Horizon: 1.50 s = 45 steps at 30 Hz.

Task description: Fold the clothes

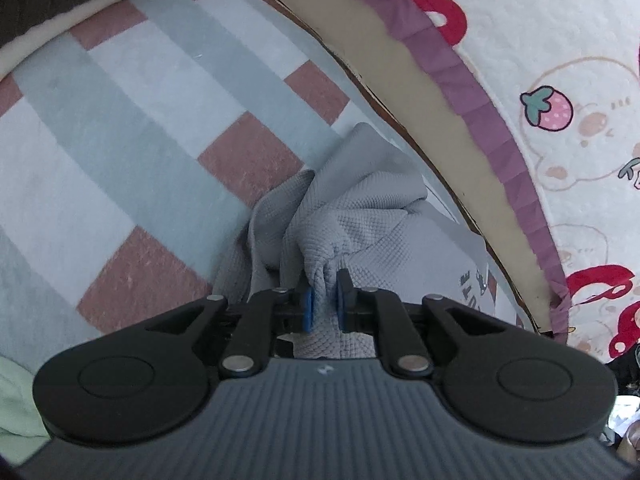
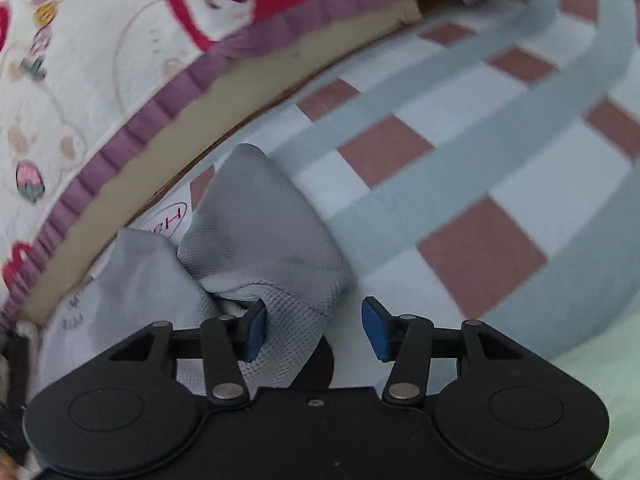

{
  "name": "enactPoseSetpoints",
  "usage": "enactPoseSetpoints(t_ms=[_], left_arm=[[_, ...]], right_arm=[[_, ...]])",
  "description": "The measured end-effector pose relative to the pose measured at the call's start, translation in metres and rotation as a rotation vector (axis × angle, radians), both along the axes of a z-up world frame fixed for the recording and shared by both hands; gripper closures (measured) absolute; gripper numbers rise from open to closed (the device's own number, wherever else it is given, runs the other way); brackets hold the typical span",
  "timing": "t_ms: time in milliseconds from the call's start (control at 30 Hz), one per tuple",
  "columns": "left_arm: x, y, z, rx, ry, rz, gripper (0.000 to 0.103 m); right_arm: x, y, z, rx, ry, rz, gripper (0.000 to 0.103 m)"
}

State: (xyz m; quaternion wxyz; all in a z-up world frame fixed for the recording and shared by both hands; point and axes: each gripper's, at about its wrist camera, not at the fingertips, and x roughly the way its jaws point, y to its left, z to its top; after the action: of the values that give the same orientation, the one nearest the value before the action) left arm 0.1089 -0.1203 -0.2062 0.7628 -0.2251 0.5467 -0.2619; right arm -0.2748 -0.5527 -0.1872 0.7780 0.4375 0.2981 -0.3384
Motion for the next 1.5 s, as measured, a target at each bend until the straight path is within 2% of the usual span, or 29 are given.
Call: enactPoseSetpoints(t_ms=[67,100,167,233,267,300,333,367,400,433,467,567,600,667,767,833,900,967,1033,1067,1133,1200,1267,1333,1400,1500], left_arm=[[0.0,-0.001,-0.001,0.004,0.005,0.001,0.093],[0.001,-0.001,-0.003,0.007,0.015,0.002,0.092],[0.002,-0.002,-0.007,0.013,0.035,0.004,0.085],[0.003,-0.003,-0.013,0.012,0.067,0.012,0.066],[0.004,-0.003,-0.017,0.018,0.084,0.017,0.06],[0.004,-0.006,-0.019,0.043,0.088,0.017,0.052],[0.004,-0.01,-0.021,0.074,0.079,0.007,0.051],[0.004,-0.013,-0.019,0.086,0.056,-0.003,0.054],[0.003,-0.016,-0.018,0.097,0.033,-0.014,0.067],[0.003,-0.019,-0.017,0.108,0.01,-0.025,0.097],[0.002,-0.02,-0.013,0.117,-0.022,-0.033,0.096],[-0.019,-0.008,0.037,0.119,-0.243,-0.022,0.096],[-0.031,0.0,0.058,0.109,-0.315,-0.016,0.096],[-0.054,0.02,0.092,0.061,-0.382,-0.01,0.096],[-0.09,0.054,0.124,-0.018,-0.391,-0.013,0.096],[-0.106,0.07,0.133,-0.03,-0.383,-0.005,0.096],[-0.112,0.076,0.125,0.007,-0.346,-0.009,0.096],[-0.108,0.064,0.113,0.06,-0.309,-0.046,0.096],[-0.097,0.042,0.109,0.101,-0.309,-0.1,0.096],[-0.083,0.024,0.114,0.122,-0.333,-0.128,0.096],[-0.054,-0.012,0.146,0.15,-0.449,-0.174,0.097],[-0.032,-0.036,0.205,0.148,-0.645,-0.175,0.097],[-0.015,-0.036,0.276,0.05,-0.753,-0.09,0.097],[-0.004,-0.031,0.348,-0.056,-0.851,-0.003,0.097],[-0.017,-0.014,0.411,-0.143,-0.957,0.05,0.097],[-0.053,0.023,0.462,-0.258,-1.028,0.078,0.097]], right_arm=[[0.007,-0.004,-0.006,0.033,-0.044,0.02,0.043],[0.011,-0.006,-0.009,0.049,-0.066,0.03,0.039],[0.018,-0.01,-0.014,0.082,-0.109,0.05,0.038],[0.026,-0.014,-0.02,0.115,-0.153,0.07,0.037],[0.029,-0.016,-0.023,0.132,-0.175,0.081,0.042],[0.033,-0.018,-0.026,0.148,-0.197,0.091,0.066],[0.037,-0.02,-0.027,0.157,-0.219,0.102,0.082],[0.04,-0.021,-0.016,0.119,-0.239,0.118,0.088],[0.044,-0.022,-0.005,0.081,-0.259,0.134,0.089],[0.048,-0.022,0.006,0.043,-0.279,0.15,0.089],[0.05,-0.023,0.017,0.006,-0.302,0.163,0.09],[0.029,-0.014,0.064,-0.075,-0.407,0.168,0.092],[0.021,-0.009,0.078,-0.099,-0.414,0.176,0.092],[-0.001,0.006,0.102,-0.129,-0.43,0.196,0.092],[-0.037,0.027,0.116,-0.12,-0.452,0.205,0.092],[-0.053,0.037,0.106,-0.087,-0.408,0.228,0.092],[-0.063,0.047,0.09,-0.055,-0.34,0.254,0.092],[-0.059,0.049,0.067,-0.051,-0.227,0.267,0.092],[-0.039,0.039,0.052,-0.053,-0.185,0.268,0.092],[-0.021,0.028,0.058,-0.082,-0.202,0.273,0.093],[0.013,0.006,0.072,-0.143,-0.238,0.281,0.093],[0.043,-0.017,0.123,-0.251,-0.318,0.266,0.094],[0.066,-0.035,0.185,-0.347,-0.414,0.254,0.094],[0.068,-0.031,0.253,-0.481,-0.51,0.26,0.094],[0.062,-0.021,0.321,-0.617,-0.617,0.259,0.094],[0.02,0.002,0.359,-0.692,-0.701,0.252,0.095]])
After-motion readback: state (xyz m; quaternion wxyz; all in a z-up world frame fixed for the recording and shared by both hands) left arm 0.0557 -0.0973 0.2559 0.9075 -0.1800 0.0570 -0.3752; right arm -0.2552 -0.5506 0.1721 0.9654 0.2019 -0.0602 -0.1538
